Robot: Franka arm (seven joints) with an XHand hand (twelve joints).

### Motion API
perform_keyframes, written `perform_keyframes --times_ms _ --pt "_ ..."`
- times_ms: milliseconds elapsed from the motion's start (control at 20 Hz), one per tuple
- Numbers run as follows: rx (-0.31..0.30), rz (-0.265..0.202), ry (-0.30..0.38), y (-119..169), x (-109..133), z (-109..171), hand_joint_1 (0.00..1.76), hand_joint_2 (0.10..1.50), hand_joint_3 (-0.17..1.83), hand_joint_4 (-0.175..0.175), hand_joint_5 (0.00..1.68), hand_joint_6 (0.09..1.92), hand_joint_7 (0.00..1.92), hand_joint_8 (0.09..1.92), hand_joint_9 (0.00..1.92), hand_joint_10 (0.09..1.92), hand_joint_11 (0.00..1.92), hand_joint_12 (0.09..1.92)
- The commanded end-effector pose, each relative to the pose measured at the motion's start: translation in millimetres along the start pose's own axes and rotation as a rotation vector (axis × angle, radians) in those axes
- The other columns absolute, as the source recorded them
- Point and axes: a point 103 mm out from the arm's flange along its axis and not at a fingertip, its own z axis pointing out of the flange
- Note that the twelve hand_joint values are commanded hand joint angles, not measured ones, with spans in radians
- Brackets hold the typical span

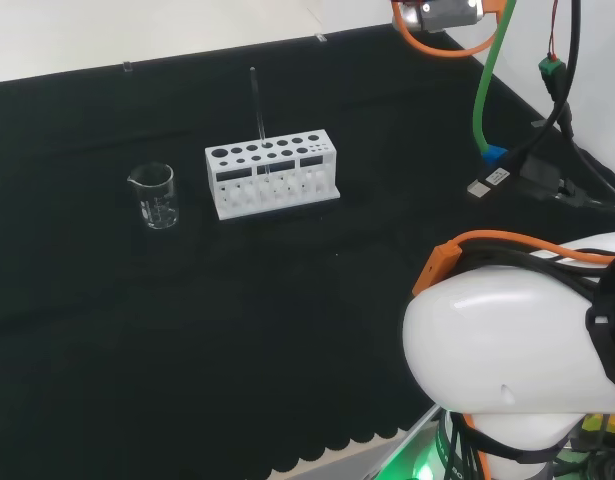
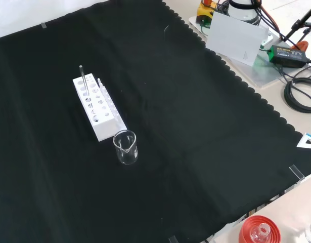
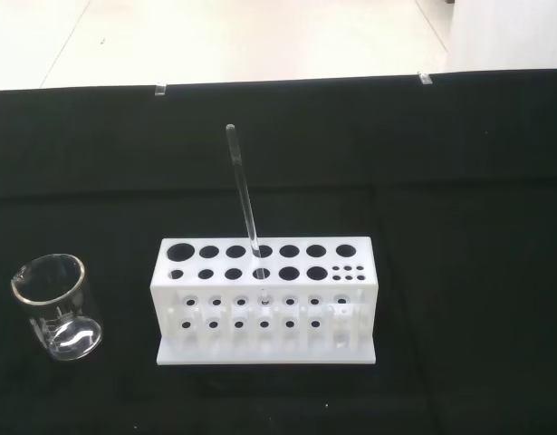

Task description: Take the glass rod from the white test tube rack.

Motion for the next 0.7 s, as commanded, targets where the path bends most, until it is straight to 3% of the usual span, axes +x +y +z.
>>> perform_keyframes --times_ms 50,100,200,500,700 --pt "-0.103 0.084 -0.036 -66.3 -7.8 -97.5 0.4 0.86 0.4 0.059 0.06 0.09 0.09 0.22 0.42 0.09 0.27 0.99" --pt "-0.107 0.091 -0.038 -70.4 -8.9 -104.2 0.35 0.91 0.38 0.066 0.03 0.09 0.04 0.16 0.31 0.09 0.13 1.04" --pt "-0.11 0.095 -0.04 -71.8 -8.7 -106.2 0.31 0.95 0.35 0.072 0.0 0.09 0.01 0.12 0.22 0.09 0.03 1.07" --pt "-0.108 0.099 -0.046 -62.7 -9.9 -109.8 0.3 1.0 0.27 0.071 0.0 0.09 0.0 0.21 0.21 0.09 0.0 1.19" --pt "-0.101 0.093 -0.05 -56.2 -9.1 -112.4 0.3 1.03 0.21 0.067 0.0 0.09 0.0 0.33 0.02 0.68 0.0 1.33"
